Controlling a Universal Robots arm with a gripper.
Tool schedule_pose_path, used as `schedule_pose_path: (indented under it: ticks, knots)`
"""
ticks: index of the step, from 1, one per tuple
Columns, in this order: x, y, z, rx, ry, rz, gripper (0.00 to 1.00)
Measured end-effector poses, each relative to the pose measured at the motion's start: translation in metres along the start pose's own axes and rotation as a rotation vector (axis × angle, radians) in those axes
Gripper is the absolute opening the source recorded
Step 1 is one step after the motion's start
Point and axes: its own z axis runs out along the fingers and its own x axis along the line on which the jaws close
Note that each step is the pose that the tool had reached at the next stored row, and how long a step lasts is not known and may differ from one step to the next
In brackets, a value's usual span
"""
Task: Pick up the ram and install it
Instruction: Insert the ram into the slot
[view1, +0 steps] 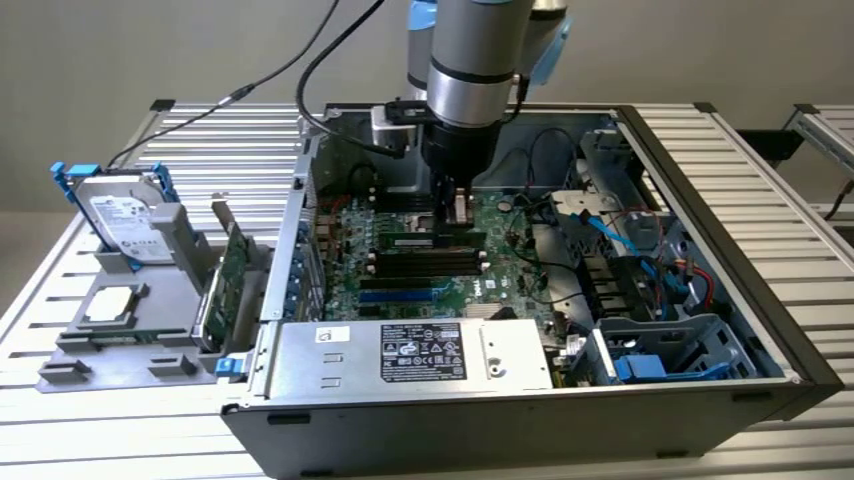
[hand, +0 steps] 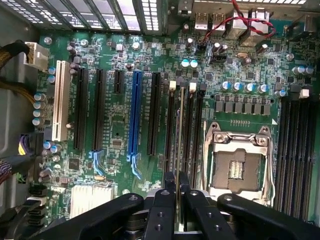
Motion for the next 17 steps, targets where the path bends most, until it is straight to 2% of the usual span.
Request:
schedule_pose_path:
  ticks: [8, 17]
  knots:
    - [0.002, 0.0002, 0.0145, -0.0003, -0.0006, 0.011, 0.14]
    - [0.004, 0.0003, 0.0159, -0.0003, -0.0008, 0.011, 0.14]
